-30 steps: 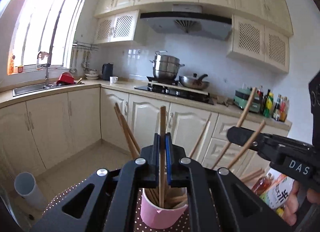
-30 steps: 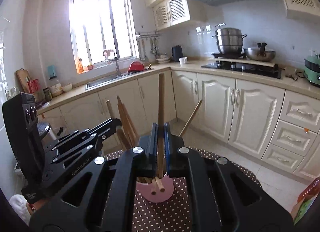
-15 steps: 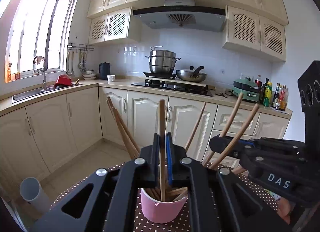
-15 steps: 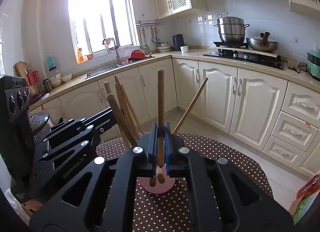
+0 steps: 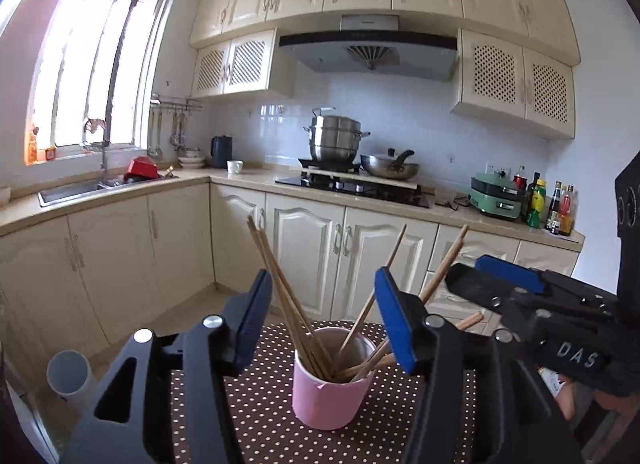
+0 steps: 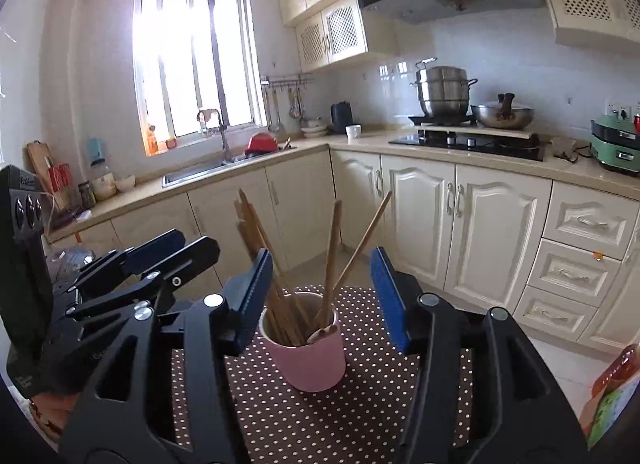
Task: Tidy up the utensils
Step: 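Move both open grippers back down to the last chopsticks on the table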
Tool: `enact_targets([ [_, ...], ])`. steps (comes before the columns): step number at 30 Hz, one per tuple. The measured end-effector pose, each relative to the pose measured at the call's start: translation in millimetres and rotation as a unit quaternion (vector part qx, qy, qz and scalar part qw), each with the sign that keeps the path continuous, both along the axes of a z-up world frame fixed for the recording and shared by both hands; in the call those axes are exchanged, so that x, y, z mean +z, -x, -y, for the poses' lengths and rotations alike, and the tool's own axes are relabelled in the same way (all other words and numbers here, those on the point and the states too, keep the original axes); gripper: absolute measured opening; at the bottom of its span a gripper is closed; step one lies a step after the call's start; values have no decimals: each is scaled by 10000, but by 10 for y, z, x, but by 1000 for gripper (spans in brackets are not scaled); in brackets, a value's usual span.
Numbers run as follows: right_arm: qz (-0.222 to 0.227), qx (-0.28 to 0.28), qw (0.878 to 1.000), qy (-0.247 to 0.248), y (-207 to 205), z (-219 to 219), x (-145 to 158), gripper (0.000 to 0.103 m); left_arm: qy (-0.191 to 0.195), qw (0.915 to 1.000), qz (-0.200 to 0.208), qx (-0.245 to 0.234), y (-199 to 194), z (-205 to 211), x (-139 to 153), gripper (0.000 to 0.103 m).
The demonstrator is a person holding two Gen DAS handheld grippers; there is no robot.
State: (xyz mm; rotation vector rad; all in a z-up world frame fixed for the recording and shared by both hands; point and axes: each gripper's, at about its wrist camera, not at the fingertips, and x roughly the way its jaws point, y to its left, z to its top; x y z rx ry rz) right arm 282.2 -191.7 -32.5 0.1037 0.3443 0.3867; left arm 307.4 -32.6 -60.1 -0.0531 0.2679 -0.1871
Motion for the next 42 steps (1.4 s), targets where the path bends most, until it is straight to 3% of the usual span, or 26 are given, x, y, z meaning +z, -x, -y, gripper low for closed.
enact_targets([
  [12,760,-337,9962,243,906,-5,111,62,-266,9953,684,636,985,-184,211,72],
  [19,753,-332,9956,442,1244,-95,-77,65,-260,9955,562,723,1379,-297,48,74],
  [28,116,-159,9986,495,1335,-304,-513,65,-257,9968,44,762,1575,-482,-366,74],
  [32,-379,20,9965,751,1276,-540,-768,65,-99,9975,-208,666,1561,-635,-575,74],
  [39,-1477,327,9788,1384,1057,-909,-1283,65,142,9947,-641,786,1456,-894,-856,74],
  [42,-1716,330,9734,1484,984,-972,-1414,65,183,9938,-738,815,1424,-943,-914,74],
])
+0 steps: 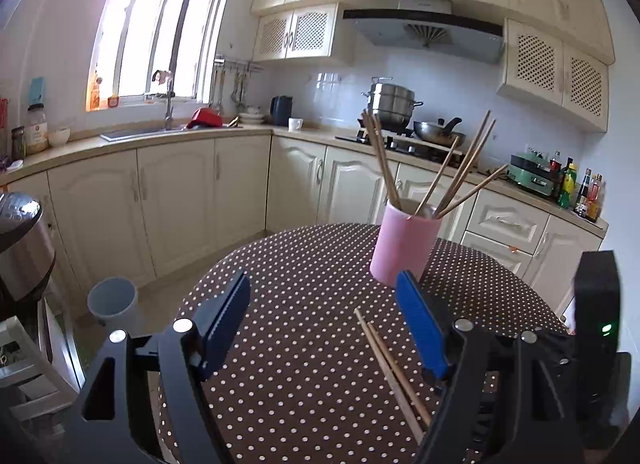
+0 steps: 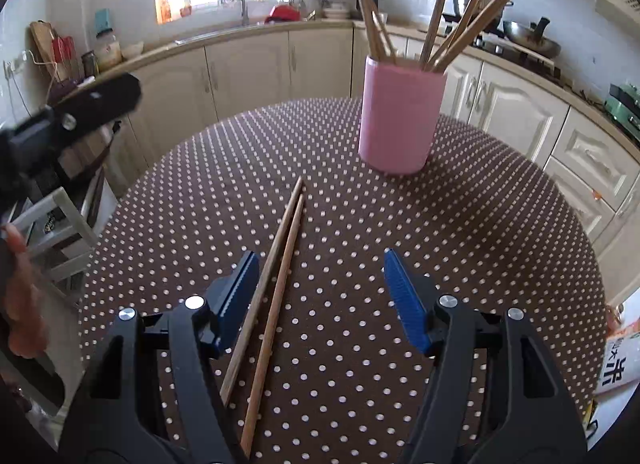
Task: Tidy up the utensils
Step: 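Move both open grippers back down to the last chopsticks on the table, then close the left gripper on a chopstick while the right gripper grasps the last one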
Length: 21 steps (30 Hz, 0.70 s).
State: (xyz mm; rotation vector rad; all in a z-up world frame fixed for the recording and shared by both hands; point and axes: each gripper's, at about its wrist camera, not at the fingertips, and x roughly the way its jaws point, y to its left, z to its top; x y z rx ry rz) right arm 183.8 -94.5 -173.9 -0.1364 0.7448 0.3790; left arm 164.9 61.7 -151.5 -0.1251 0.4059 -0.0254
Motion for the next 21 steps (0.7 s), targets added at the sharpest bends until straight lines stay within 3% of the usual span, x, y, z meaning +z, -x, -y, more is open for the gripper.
enact_targets([
  [12,-499,-47,9983,296,-269,-189,-244,63,-25,9995,-323,2,-141,-39,-142,74],
  [14,-627,-35,9977,272,-343,-217,-268,52,-11,9992,-408,5,-176,-28,-159,74],
  [19,-676,17,9971,338,-506,-305,-276,44,-43,9969,-781,10,-325,2,-269,74],
  [21,-677,56,9971,354,-616,-363,-267,31,-64,9949,-1010,-26,-407,43,-324,74],
])
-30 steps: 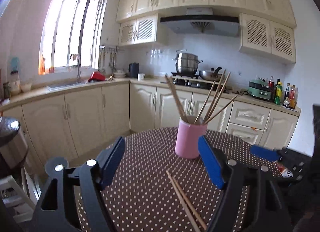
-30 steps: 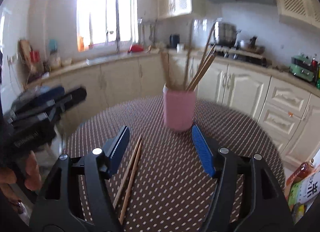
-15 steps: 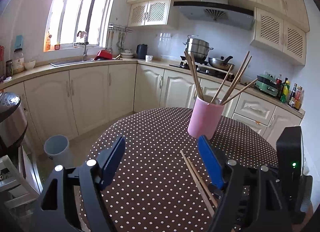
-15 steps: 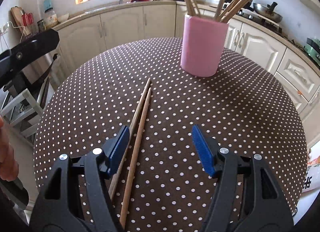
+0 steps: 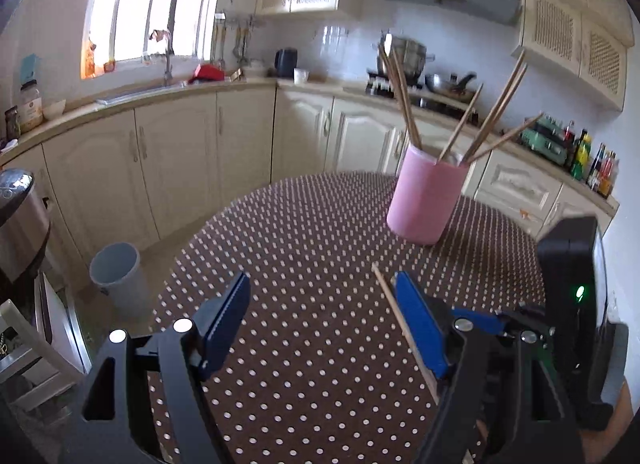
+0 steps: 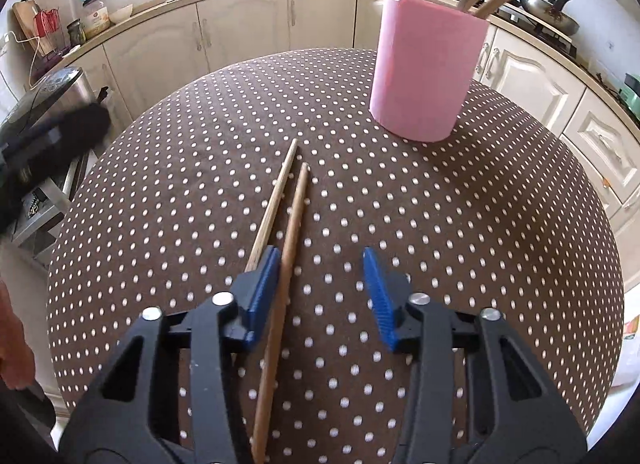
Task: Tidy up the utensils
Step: 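Close the left gripper on a chopstick while the right gripper grasps the last one, then lift both held chopsticks upright and carry them over the pink cup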
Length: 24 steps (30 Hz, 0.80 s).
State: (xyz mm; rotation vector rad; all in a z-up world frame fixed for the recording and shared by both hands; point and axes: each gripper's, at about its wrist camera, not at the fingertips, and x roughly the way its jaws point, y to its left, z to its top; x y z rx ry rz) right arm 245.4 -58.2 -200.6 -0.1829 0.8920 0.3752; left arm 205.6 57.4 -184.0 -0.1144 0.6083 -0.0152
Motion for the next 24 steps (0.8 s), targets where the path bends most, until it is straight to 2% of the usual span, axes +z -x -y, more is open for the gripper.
enact_targets([
  [2,-10,28,10000,19,-79,-23,12,16,-10,9997,-235,-60,-88,54,-54,74],
  [4,-65,6,10000,-33,-168,27,24,8,23,9988,-466,-153,-191,130,-106,74],
  [6,-180,-27,9995,-255,-222,168,34,7,17,9972,-716,-211,-305,210,-164,74],
  [13,-235,-290,9978,-551,-227,583,35,6,-161,9885,-1454,-392,-635,517,-381,74],
  [16,-265,-314,9968,-681,-164,655,20,6,-384,9836,-1708,-443,-764,673,-460,72],
  [17,-271,-305,9966,-714,-163,681,15,6,-408,9819,-1787,-484,-809,711,-488,67],
  [18,-274,-297,9964,-750,-159,703,9,6,-398,9799,-1884,-517,-845,731,-515,54],
  [20,-248,-291,9963,-763,-114,746,-5,6,-515,9794,-1884,-507,-895,767,-526,38],
  [21,-228,-289,9964,-759,-85,781,-15,6,-594,9792,-1856,-561,-920,785,-528,28],
  [22,-206,-289,9965,-755,-43,776,-28,6,-537,9793,-1858,-597,-936,777,-530,14],
  [24,-205,-293,9962,-792,-26,786,-39,6,-408,9796,-1877,-596,-985,745,-535,10],
])
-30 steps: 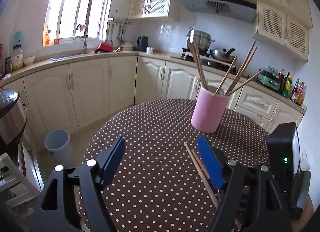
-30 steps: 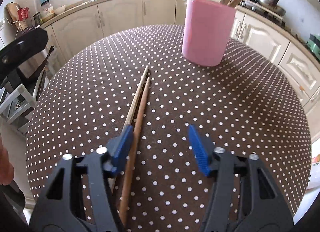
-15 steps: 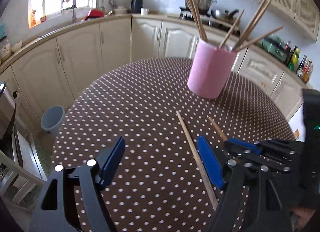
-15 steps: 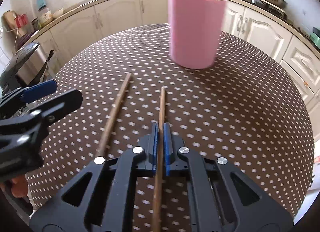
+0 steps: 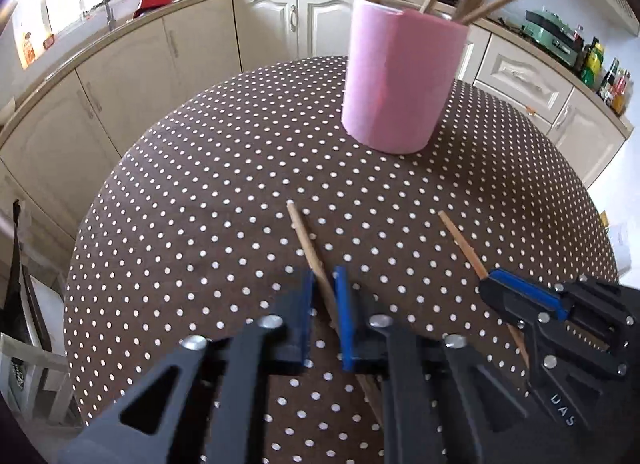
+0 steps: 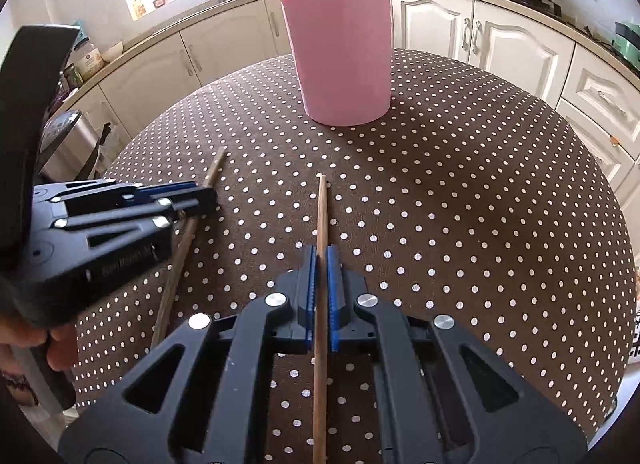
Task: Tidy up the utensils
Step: 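Lift both held chopsticks upright and carry them over the pink cup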
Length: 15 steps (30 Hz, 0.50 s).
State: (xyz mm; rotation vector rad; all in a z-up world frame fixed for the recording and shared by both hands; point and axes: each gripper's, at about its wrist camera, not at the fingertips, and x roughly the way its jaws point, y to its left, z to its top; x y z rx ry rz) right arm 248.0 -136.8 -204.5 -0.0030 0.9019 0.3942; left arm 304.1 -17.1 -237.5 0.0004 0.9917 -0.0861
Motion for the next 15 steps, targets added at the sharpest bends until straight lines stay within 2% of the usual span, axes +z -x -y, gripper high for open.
enact_targets([
  [2,-11,-2,10000,-45,27,7,-4,6,45,10000,16,31,-18,-18,-3,6],
  [7,-38,-54,9996,-269,59,92,16,6,302,9993,186,88,57,-193,78,6],
  [11,-53,-97,9979,-635,91,199,107,6,475,9979,445,-4,214,-253,293,6],
  [15,156,-96,9961,-867,169,280,341,6,631,9952,748,-80,297,-238,568,6],
])
